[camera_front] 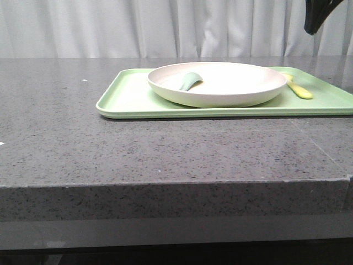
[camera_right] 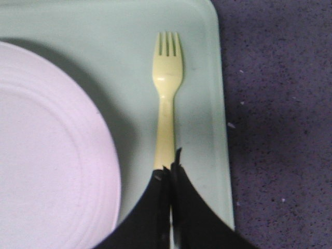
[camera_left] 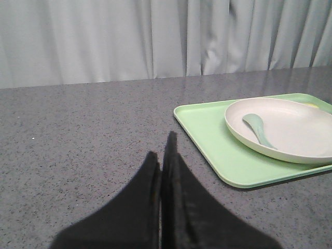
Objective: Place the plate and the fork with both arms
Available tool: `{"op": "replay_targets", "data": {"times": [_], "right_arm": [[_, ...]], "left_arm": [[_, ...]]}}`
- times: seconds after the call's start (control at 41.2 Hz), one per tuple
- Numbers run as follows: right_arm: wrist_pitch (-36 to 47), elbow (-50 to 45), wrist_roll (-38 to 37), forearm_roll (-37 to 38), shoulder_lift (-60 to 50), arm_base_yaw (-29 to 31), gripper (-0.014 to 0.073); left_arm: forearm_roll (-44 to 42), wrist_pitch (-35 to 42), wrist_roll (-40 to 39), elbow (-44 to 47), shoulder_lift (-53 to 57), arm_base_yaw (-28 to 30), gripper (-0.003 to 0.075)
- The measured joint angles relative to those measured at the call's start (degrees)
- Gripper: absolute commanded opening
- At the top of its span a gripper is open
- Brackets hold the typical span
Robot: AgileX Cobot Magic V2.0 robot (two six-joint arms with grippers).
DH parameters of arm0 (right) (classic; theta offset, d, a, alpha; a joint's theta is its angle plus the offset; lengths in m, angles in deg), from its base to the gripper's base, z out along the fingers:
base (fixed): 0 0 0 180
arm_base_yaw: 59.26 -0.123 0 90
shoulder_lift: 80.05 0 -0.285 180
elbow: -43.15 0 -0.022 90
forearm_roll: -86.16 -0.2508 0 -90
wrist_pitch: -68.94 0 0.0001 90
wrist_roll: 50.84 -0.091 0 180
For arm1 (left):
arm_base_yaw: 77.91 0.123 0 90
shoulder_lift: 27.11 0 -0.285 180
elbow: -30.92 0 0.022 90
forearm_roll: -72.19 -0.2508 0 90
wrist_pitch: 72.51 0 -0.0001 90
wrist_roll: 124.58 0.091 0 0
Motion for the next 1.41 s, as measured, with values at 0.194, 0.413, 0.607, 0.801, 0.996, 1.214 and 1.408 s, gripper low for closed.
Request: {"op": "replay_targets", "data": {"times": [0.194,0.413,0.607,0.801,0.996,1.214,1.408], "right_arm": [[0.0,0.0,0.8,-1.1,-3.6,0.0,-0.0061],[-0.3,0.0,2.8,-1.2,-11.4,0.0,-0.0061],[-0.5,-2.7,4.5,-1.4,-20.2,0.0,-0.0061],[1.6,-14.1,6.2,-1.4,-31.6,0.0,-0.0061],[12.1,-30.6,7.7,-1.4,-46.4,0.0,-0.0061],[24.8,-49.9,10.4,-1.4,-63.8,0.0,-0.0061],[33.3,-64.9,10.6,-1.4,-81.1,0.0,-0.0061]], "left_arm": [[0.0,0.0,0.0,0.0,0.0,0.0,-0.0018],[0.0,0.0,0.0,0.0,0.0,0.0,-0.0018],[0.0,0.0,0.0,0.0,0.0,0.0,-0.0018],[0.0,0.0,0.0,0.0,0.0,0.0,-0.0018],[0.0,0.0,0.0,0.0,0.0,0.0,-0.0018],[0.0,0.0,0.0,0.0,0.0,0.0,-0.0018],[0.0,0.0,0.0,0.0,0.0,0.0,-0.0018]]}}
